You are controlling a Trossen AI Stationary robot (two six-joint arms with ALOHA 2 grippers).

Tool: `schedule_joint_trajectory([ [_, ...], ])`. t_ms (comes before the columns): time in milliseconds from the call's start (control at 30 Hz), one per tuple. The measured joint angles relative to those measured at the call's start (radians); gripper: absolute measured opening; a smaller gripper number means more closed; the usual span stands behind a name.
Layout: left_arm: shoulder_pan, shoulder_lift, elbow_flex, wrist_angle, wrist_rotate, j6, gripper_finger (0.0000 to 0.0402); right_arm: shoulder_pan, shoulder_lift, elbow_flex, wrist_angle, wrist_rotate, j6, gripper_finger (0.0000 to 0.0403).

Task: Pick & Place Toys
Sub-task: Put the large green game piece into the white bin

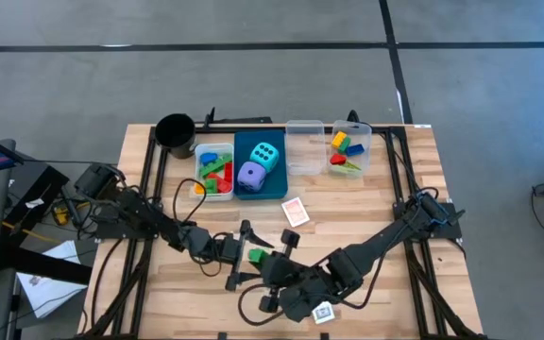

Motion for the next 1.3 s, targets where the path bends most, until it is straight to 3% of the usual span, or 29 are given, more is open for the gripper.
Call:
schedule_joint_trajectory([
  [533, -0.001, -0.089, 0.0, -0.026, 0.003, 0.002, 0.0344, -0.011, 0.0, 0.0, 0.001, -0.009, -0.016, 0.0017],
  [833, -0.001, -0.087, 0.0, 0.001, 0.002, 0.003, 0.0255, -0.018, 0.0, 0.0, 0.007, -0.009, -0.016, 0.0016],
  [1100, 0.004, -0.087, -0.001, -0.001, 0.004, 0.001, 0.0131, -0.018, 0.001, 0.0, 0.015, -0.014, -0.016, 0.0015],
  [1300, 0.004, -0.087, -0.001, 0.0, 0.005, 0.003, 0.0124, -0.018, 0.001, -0.002, 0.047, -0.012, -0.054, 0.0027],
])
